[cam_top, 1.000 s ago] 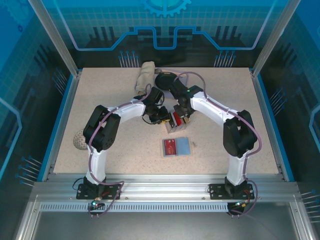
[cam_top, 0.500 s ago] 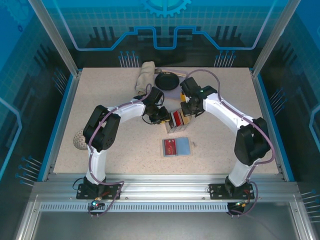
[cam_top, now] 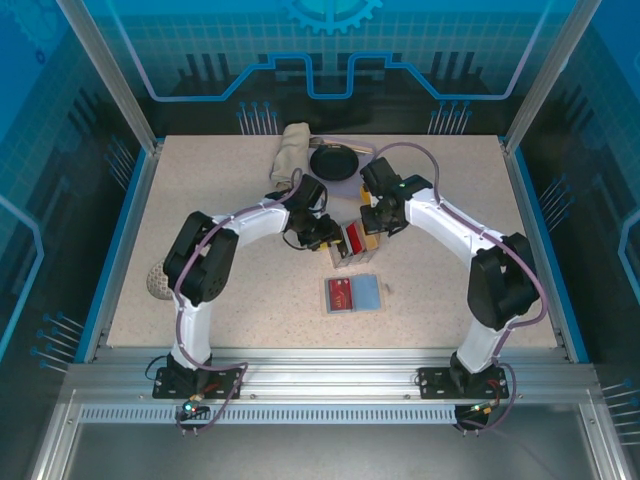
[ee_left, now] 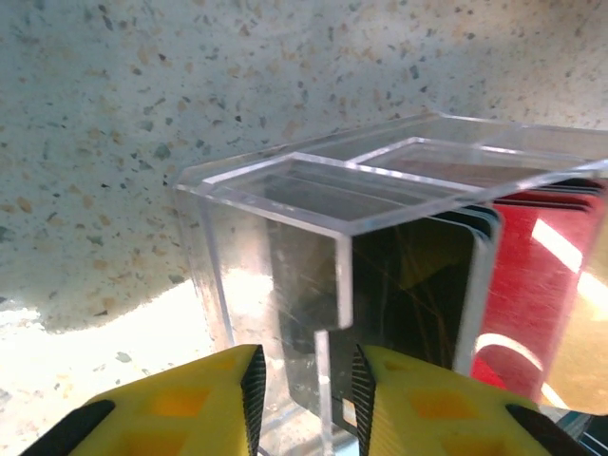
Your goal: Put the credit cards into the card holder
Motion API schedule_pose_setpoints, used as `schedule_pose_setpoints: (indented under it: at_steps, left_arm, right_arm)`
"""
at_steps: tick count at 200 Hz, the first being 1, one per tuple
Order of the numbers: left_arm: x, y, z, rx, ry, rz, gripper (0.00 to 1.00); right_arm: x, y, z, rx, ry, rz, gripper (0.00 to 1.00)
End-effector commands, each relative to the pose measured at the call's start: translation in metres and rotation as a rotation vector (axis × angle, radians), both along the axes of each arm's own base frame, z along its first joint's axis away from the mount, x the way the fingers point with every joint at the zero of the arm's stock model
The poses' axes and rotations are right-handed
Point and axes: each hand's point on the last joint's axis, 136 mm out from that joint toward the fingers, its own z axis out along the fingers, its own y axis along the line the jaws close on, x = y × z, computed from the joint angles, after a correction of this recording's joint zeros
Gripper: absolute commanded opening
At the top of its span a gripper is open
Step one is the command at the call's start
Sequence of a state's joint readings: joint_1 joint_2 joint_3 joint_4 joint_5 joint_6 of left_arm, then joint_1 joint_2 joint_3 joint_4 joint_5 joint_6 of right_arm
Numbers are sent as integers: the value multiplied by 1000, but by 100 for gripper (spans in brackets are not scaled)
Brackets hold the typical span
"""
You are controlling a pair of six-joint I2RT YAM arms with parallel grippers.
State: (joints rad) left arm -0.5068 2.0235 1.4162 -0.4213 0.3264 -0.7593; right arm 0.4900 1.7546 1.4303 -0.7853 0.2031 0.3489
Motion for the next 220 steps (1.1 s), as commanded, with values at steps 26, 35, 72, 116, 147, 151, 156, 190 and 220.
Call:
schedule_pose_setpoints:
  at_steps: [26,35,72,116,147,151,156,190,220]
  left_arm:
    - [-12,4,24,-4,-28,-15,38]
    - [-13,7,26,4,-34,-9,40]
    - [-18,17,48,9,-95,14,44]
    - [-29,9,97,-220,-196,36,53]
    - [-42,-9,138,-479,-243,-7,61]
    - [-43,-11,142,-507,-249,-14,61]
    - [-44,-14,145,-540,-244,-15,62]
    - [-46,-27,158,-708,-243,-19,64]
    - [-45,-40,170,-774,-261,-61,64]
  right_arm:
    - [-7,-6,7,-3,-3,-29,4]
    - [-7,-10,16,-23,-32,-32,4]
    - [-11,-23,50,-6,-134,-60,4]
    - [-40,10,88,468,-161,-31,2]
    - [-55,21,115,825,-172,-59,3]
    - [-57,21,117,848,-170,-62,3]
    - [-59,20,118,874,-166,-69,3]
    - [-67,27,122,997,-134,-75,4]
    - [-67,32,123,1035,-108,-64,4]
